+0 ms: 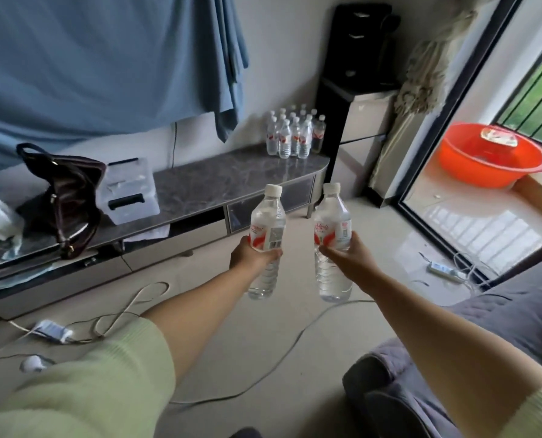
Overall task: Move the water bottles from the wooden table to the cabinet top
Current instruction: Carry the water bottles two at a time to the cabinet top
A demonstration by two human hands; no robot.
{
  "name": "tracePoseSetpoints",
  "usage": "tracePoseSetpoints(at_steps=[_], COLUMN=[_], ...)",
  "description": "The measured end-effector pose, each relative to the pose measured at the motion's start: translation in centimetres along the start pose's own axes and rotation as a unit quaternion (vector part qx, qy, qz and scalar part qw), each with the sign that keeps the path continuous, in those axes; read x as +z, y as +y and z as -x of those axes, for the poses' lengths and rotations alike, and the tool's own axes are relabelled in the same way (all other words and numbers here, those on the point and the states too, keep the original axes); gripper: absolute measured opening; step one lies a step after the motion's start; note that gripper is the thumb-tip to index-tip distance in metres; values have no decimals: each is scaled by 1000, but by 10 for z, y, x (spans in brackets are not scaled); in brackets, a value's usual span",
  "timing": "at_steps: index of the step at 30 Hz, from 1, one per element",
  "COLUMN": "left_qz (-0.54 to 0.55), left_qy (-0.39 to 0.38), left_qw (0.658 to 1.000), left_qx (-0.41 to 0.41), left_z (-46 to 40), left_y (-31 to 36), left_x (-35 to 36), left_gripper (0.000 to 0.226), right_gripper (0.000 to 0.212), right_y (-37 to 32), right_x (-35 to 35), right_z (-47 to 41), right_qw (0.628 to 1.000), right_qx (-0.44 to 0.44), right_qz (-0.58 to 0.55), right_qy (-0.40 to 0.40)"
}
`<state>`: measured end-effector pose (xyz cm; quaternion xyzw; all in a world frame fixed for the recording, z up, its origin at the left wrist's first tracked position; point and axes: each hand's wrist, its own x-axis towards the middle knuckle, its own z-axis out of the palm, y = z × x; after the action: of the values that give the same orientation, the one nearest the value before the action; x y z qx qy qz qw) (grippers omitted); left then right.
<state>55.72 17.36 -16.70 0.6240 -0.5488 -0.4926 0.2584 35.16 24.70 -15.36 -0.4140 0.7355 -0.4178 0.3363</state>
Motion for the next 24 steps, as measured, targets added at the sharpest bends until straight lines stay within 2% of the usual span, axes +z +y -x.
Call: tracePoseSetpoints(at_steps=[11,19,24], left_qz=[-11,38,29], left_qy=[-36,-85,-80], left_qw=[999,996,996], left_qx=[16,7,-7], left_z=[-149,-281,-328], left_y=[73,153,174], left_x=[75,101,109], left_gripper=[36,45,57], right_gripper=[46,44,44], right_y=[14,-18,-22], right_x=[-33,-52,-54], right_z=[-150,-286,-341], right_qw=[999,996,995], right_qx=[36,51,58], right_qz=[-13,-37,-50], right_qy=[17,60,59])
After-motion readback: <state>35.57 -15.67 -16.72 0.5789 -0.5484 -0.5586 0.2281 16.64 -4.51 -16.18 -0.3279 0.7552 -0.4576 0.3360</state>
